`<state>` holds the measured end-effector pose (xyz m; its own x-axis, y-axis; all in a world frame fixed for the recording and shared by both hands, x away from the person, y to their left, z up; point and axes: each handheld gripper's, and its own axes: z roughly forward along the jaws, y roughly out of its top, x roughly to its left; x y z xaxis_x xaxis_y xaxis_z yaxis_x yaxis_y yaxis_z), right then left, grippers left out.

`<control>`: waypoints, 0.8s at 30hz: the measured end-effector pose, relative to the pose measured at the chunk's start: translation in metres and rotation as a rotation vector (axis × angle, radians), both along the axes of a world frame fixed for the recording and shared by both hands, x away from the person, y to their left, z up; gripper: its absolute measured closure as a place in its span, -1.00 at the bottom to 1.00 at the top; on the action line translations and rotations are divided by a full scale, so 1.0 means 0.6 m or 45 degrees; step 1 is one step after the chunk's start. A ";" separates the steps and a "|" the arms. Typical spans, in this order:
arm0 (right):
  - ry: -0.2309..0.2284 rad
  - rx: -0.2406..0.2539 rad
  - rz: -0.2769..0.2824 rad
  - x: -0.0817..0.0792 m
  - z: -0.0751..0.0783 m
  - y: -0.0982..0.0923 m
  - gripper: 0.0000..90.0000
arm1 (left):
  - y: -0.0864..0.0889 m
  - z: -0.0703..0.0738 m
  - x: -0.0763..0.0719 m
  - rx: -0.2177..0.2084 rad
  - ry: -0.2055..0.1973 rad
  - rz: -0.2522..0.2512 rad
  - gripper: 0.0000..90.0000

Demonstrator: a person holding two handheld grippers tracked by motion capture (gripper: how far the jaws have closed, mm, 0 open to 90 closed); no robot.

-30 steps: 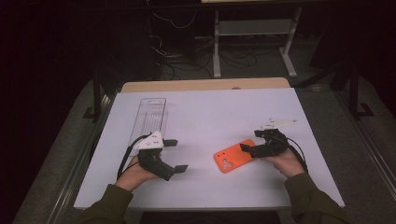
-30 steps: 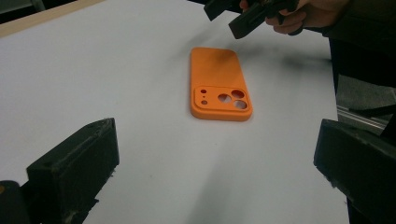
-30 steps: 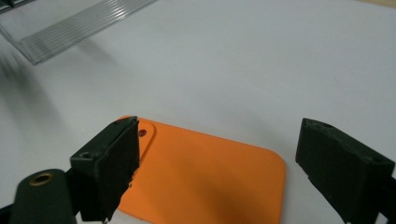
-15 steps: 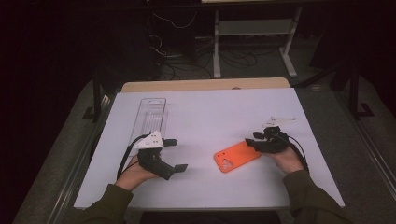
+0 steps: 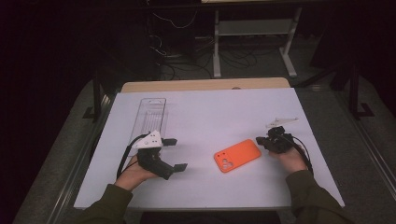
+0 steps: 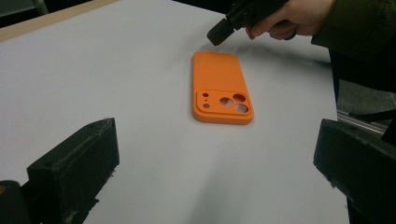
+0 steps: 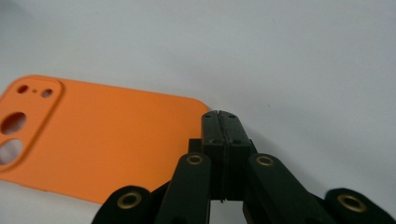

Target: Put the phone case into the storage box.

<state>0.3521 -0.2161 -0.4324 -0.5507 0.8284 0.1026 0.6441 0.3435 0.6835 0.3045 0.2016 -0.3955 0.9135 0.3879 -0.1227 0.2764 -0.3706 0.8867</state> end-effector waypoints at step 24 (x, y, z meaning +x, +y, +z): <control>0.082 -0.030 0.047 0.004 -0.016 0.001 0.97 | 0.000 0.000 0.000 0.000 0.006 0.003 -1.00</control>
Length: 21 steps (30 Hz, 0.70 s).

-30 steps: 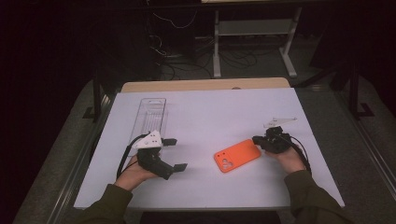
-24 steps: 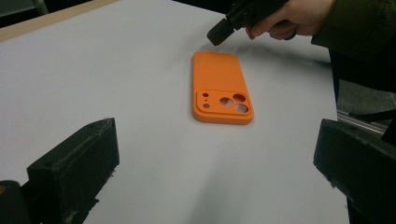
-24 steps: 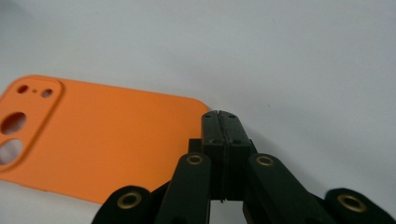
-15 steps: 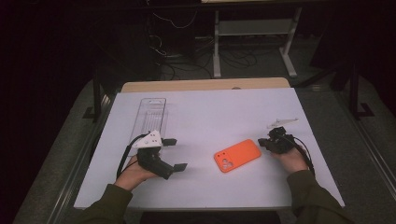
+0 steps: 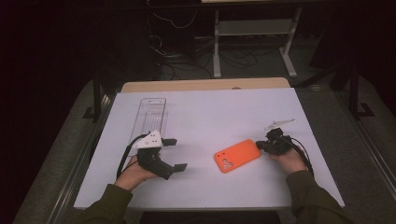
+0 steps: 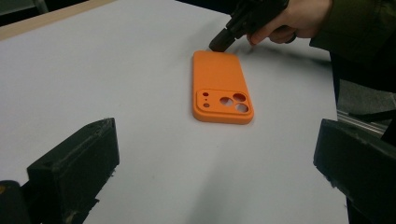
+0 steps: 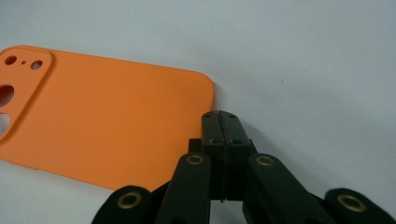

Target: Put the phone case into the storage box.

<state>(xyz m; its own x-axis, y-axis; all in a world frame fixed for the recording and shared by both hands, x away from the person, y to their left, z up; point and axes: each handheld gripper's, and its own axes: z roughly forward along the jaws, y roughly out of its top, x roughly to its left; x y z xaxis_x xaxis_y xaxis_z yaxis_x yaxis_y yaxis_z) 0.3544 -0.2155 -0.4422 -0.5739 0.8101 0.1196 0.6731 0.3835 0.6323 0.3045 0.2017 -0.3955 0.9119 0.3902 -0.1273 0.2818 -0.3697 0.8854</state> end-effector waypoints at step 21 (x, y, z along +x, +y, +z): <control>0.023 0.058 0.082 -0.006 0.003 0.028 0.97 | 0.000 0.000 0.000 -0.004 0.001 0.001 -1.00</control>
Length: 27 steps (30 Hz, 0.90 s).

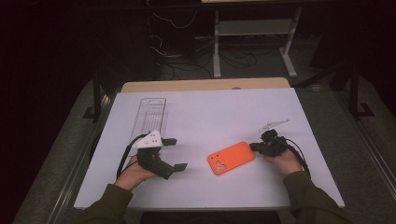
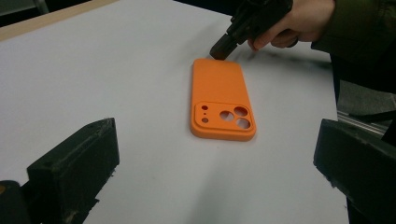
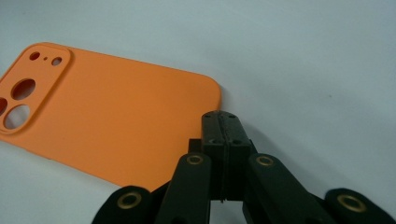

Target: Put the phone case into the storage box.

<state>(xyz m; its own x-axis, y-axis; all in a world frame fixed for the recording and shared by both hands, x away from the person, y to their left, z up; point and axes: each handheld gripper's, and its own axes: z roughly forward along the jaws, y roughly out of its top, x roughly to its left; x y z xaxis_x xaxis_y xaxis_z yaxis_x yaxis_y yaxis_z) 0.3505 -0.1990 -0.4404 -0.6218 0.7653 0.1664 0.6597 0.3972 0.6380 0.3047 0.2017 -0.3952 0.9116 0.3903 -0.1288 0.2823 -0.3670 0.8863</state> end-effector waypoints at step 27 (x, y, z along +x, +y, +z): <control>-0.044 0.005 0.176 -0.017 0.003 0.068 0.97 | 0.000 0.000 0.000 0.009 -0.002 -0.002 -1.00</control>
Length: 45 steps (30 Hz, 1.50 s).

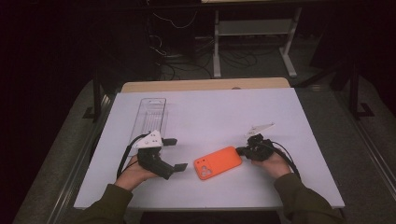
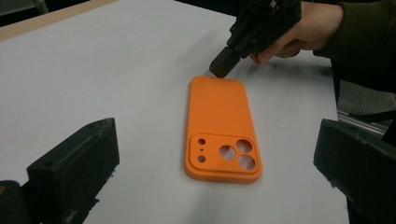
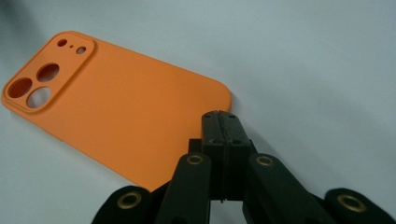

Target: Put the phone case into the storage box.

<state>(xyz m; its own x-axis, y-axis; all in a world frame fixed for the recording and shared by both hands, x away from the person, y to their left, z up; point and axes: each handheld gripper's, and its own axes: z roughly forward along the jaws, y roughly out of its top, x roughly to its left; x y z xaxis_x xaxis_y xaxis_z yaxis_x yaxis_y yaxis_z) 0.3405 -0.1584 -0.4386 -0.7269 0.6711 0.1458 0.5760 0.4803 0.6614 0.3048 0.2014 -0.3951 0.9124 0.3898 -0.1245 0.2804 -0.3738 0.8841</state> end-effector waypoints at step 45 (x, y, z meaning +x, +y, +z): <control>-0.298 0.131 -0.195 -0.065 0.044 -0.055 -0.98 | 0.001 0.002 -0.002 -0.020 0.005 -0.005 -1.00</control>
<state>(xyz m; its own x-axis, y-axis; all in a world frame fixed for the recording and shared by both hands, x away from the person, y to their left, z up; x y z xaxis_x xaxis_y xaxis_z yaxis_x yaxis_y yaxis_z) 0.3012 -0.1916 -0.4125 -0.6403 0.7659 0.0592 0.4625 0.3228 0.8258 0.3038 0.2019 -0.3941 0.9134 0.3843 -0.1340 0.2822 -0.3607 0.8890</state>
